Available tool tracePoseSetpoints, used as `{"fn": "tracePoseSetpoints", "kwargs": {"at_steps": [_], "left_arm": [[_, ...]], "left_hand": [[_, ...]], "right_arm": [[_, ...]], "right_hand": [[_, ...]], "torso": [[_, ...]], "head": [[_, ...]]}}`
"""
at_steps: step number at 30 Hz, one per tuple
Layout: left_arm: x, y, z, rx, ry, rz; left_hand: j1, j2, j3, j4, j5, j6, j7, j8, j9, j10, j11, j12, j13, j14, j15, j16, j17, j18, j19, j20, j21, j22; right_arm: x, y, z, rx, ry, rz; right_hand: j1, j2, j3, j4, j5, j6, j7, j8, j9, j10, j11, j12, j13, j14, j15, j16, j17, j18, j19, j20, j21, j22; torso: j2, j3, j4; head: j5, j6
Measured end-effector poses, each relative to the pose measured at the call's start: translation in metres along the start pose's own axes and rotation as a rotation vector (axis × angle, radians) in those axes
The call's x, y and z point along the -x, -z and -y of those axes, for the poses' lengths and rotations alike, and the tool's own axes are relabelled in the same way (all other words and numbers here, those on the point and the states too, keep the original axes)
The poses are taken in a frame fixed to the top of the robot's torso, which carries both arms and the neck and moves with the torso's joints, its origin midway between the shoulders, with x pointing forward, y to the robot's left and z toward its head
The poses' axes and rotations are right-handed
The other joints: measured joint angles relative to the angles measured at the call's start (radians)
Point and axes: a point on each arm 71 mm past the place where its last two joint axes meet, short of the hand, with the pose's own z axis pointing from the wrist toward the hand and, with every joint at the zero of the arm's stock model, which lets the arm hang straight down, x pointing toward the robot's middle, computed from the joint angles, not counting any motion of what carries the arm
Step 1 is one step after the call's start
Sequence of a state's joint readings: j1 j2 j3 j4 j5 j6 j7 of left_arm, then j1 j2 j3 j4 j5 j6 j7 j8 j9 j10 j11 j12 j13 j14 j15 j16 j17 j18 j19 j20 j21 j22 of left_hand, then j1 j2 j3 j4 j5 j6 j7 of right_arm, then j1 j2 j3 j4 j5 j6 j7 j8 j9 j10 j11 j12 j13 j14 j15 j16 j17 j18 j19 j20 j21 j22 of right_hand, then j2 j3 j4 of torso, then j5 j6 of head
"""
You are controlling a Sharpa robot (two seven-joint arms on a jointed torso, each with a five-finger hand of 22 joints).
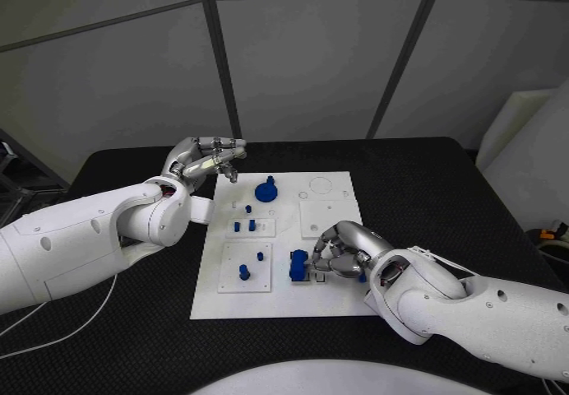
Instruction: Assemble the parts on the task board
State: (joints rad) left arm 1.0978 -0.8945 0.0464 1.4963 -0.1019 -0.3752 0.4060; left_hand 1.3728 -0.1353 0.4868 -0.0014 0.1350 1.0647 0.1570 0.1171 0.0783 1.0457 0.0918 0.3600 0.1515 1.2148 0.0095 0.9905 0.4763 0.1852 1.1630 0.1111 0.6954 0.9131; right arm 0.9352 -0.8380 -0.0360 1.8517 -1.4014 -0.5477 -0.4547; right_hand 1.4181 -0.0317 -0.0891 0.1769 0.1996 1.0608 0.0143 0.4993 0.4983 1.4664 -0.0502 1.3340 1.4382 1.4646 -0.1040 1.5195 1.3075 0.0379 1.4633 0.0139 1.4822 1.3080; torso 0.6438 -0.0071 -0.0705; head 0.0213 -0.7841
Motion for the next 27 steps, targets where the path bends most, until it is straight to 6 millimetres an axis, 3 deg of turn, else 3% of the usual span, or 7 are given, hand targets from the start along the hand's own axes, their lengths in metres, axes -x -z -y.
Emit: {"fn": "tracePoseSetpoints", "kwargs": {"at_steps": [15,21,27], "left_arm": [[0.001,0.0,-0.001,0.001,-0.001,0.002],[0.0,0.0,-0.001,0.002,0.0,0.002],[0.001,0.0,-0.001,0.002,-0.001,0.003]], "left_hand": [[0.0,0.0,-0.002,-0.002,0.0,-0.007,0.0,0.0,0.0,-0.004,0.0,0.0,0.0,0.0,0.0,0.0,-0.001,0.0,0.0,0.0,-0.004,-0.002],[0.0,0.0,-0.003,-0.003,0.0,-0.007,0.0,0.0,-0.001,-0.007,0.0,0.0,0.0,0.0,0.0,0.0,-0.002,0.0,0.0,0.0,-0.004,-0.002],[0.0,0.0,-0.003,-0.003,0.0,-0.007,0.0,0.0,-0.001,-0.007,0.0,0.0,0.0,0.0,0.0,0.0,-0.002,0.0,0.0,0.0,-0.004,-0.002]], "right_arm": [[0.005,0.006,-0.009,0.136,-0.065,0.025],[-0.002,0.002,-0.014,0.152,-0.055,-0.016],[-0.006,-0.001,-0.016,0.152,-0.03,-0.05]], "right_hand": [[-0.005,-0.005,0.01,0.007,0.023,0.0,0.0,-0.004,0.003,0.0,0.0,0.002,-0.035,0.0,0.0,0.004,0.0,0.0,0.0,0.0,0.0,0.0],[0.014,-0.015,0.018,-0.001,0.0,0.0,0.0,-0.004,0.006,0.0,0.0,-0.003,-0.035,0.0,0.0,0.004,0.0,0.0,0.0,0.0,0.0,0.0],[0.019,-0.01,0.024,-0.007,-0.006,0.0,0.0,-0.004,0.006,0.0,0.0,-0.003,-0.035,0.0,0.0,0.004,0.0,0.0,0.0,0.0,0.0,0.0]], "torso": [[-0.001,-0.0001,-0.0006],[0.0,-0.0006,0.0012],[0.001,-0.0008,0.0012]], "head": [[0.002,0.0],[0.001,0.001],[0.006,0.001]]}}
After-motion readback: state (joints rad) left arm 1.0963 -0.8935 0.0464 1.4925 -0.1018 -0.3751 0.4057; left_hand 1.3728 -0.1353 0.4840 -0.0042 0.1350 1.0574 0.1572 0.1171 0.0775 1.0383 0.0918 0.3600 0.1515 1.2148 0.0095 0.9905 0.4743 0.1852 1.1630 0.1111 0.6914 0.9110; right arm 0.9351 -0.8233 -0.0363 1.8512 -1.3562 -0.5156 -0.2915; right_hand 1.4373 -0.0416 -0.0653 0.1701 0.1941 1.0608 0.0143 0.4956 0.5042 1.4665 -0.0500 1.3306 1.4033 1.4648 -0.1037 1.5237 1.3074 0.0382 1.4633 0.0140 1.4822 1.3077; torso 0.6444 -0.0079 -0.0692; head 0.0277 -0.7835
